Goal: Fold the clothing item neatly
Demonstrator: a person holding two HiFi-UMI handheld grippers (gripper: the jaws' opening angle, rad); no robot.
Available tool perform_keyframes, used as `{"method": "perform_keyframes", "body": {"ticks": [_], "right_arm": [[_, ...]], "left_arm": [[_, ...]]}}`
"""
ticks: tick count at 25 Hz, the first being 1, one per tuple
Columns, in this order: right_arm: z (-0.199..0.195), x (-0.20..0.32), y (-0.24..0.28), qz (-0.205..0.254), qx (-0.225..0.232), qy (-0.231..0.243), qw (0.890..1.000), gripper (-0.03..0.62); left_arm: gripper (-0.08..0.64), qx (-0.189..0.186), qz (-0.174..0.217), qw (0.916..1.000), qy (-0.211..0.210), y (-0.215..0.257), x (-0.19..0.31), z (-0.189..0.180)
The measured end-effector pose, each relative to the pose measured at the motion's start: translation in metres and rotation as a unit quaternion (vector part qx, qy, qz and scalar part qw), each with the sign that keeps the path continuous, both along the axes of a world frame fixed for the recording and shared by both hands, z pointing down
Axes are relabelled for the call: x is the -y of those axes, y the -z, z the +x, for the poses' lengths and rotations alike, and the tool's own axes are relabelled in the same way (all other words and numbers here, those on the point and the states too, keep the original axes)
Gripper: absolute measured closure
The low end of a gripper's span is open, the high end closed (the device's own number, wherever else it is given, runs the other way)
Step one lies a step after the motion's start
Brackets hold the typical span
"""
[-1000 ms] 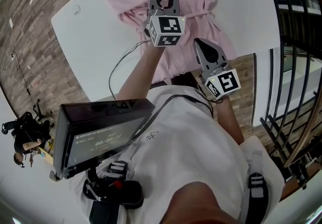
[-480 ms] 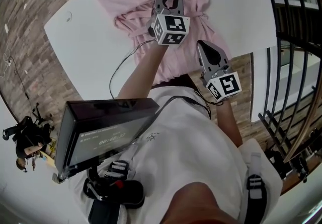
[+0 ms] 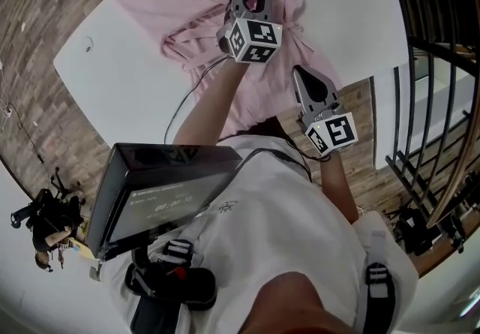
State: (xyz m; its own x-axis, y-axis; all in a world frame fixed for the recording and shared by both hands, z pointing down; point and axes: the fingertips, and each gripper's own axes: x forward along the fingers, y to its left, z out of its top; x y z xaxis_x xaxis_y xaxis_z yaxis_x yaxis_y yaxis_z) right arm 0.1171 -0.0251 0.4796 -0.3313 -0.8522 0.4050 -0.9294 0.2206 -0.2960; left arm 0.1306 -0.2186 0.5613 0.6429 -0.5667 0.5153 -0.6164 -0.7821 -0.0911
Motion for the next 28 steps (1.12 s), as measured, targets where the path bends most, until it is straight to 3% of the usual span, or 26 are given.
{"method": "perform_keyframes", "body": {"ticks": [6, 12, 16, 28], "right_arm": [[0.005, 0.003, -0.005, -0.011, -0.006, -0.009, 1.000, 0.589], [0.009, 0.003, 0.000, -0.013, -0.010, -0.014, 1.000, 0.589], [0.012, 0.005, 0.001, -0.008, -0.012, -0.017, 1.000, 0.589], [0.014, 0.028, 0.009, 0.030, -0.023, -0.005, 0.999, 0.589]], "left_arm": [[0.531, 0.016, -0.045, 0.9970, -0.061, -0.027, -0.008, 0.024], [0.449, 0.015, -0.083, 0.9920, -0.094, -0.034, -0.021, 0.038], [0.442, 0.002, -0.105, 0.9898, -0.096, -0.038, -0.022, 0.040], [0.442, -0.036, -0.081, 0.9943, -0.060, -0.003, -0.015, 0.019]]}}
